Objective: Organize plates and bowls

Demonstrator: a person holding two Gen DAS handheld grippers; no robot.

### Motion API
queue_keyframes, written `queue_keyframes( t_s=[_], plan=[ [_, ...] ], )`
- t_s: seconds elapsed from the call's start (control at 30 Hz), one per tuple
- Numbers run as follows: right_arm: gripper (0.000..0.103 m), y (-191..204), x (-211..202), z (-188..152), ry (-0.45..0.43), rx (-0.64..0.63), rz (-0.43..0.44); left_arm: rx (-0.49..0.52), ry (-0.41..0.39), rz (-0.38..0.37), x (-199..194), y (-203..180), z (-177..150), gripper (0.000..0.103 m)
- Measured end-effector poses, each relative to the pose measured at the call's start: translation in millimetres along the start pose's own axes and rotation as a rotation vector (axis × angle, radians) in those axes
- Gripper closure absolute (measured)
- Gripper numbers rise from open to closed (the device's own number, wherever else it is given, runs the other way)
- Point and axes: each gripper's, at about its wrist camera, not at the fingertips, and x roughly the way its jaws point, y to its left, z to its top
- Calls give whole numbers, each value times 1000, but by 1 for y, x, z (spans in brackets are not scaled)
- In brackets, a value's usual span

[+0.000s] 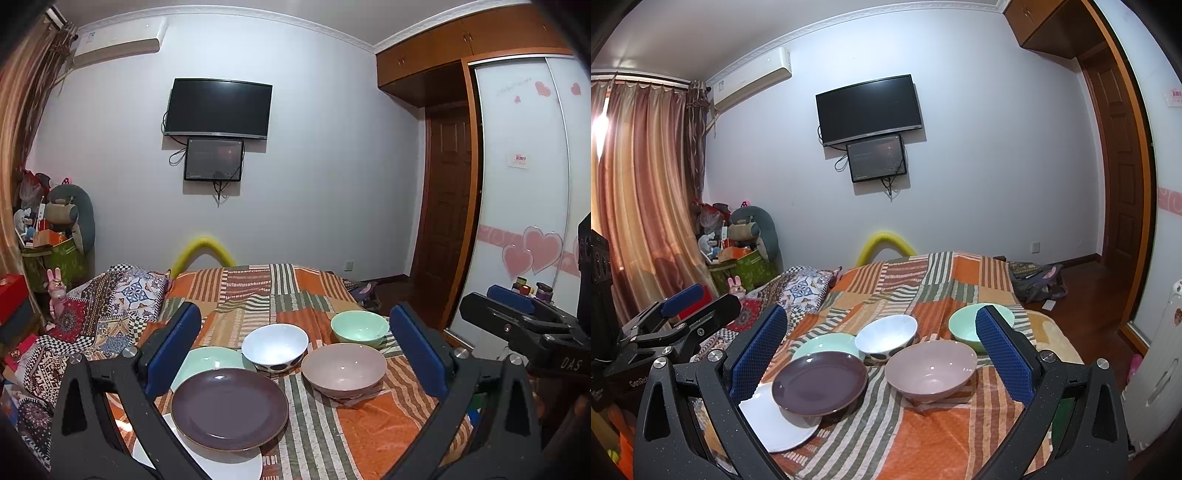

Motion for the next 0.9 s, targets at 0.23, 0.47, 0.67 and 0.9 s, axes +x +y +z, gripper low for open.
queue_keyframes(
  t_s=[0.23, 0.47, 0.67, 0.9],
  plan=[
    [1, 1, -1, 1, 0, 1, 0, 3, 1, -5, -2, -1, 1, 0],
    [1, 3, -3, 1, 1, 1, 1, 5, 2, -7, -3, -1, 2, 0],
    [1, 7, 0, 0, 9, 9, 4, 9, 15, -25, -1, 0, 1, 0],
    [1, 3, 11, -5, 32, 22, 6, 19, 52, -43, 6, 6, -4, 0]
  ],
)
